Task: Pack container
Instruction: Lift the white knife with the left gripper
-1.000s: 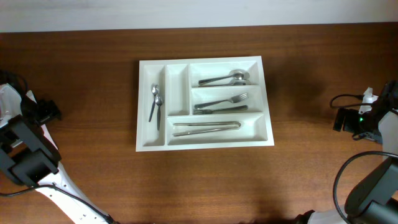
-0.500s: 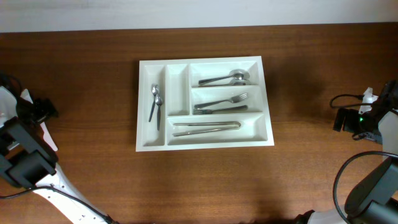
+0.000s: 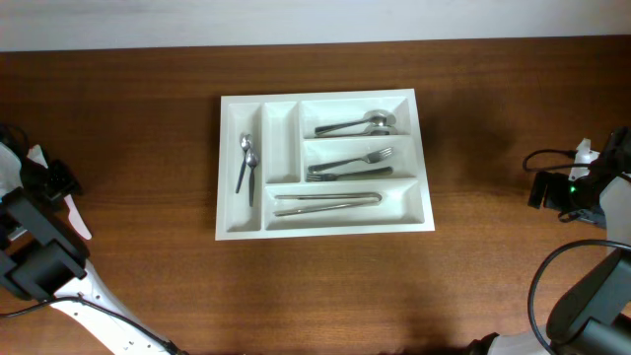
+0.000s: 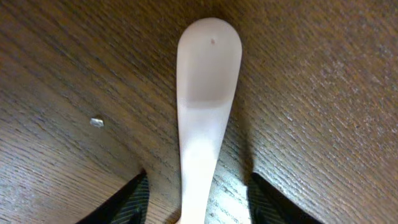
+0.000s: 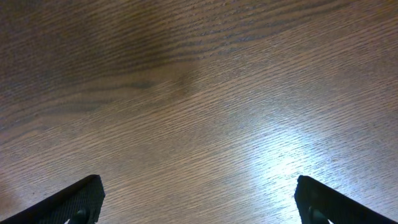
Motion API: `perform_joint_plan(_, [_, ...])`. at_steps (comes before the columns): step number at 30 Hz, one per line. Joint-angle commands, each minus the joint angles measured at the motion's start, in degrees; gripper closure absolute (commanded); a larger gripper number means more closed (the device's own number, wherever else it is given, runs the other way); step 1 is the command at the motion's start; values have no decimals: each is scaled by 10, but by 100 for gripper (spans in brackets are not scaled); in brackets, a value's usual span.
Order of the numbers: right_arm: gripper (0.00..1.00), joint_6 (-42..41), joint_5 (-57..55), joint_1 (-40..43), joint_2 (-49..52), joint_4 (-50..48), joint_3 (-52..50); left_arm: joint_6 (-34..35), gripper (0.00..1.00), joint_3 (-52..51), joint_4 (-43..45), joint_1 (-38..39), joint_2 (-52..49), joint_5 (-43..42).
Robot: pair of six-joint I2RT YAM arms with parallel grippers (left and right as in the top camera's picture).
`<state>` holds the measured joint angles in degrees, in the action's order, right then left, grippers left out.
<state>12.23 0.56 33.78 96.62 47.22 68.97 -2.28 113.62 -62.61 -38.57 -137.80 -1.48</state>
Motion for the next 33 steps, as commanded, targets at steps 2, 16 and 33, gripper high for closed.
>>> perform_joint_plan(2, [1,2,5,0,3,-1,0,-4,58,-3,-6,-3,-17,-7])
perform_joint_plan(16, [1,2,5,0,3,-1,0,-3,91,-3,-15,-2,-17,-7])
perform_joint_plan(33, [1,2,5,0,3,-1,0,-4,98,77,-57,11,-5,-68])
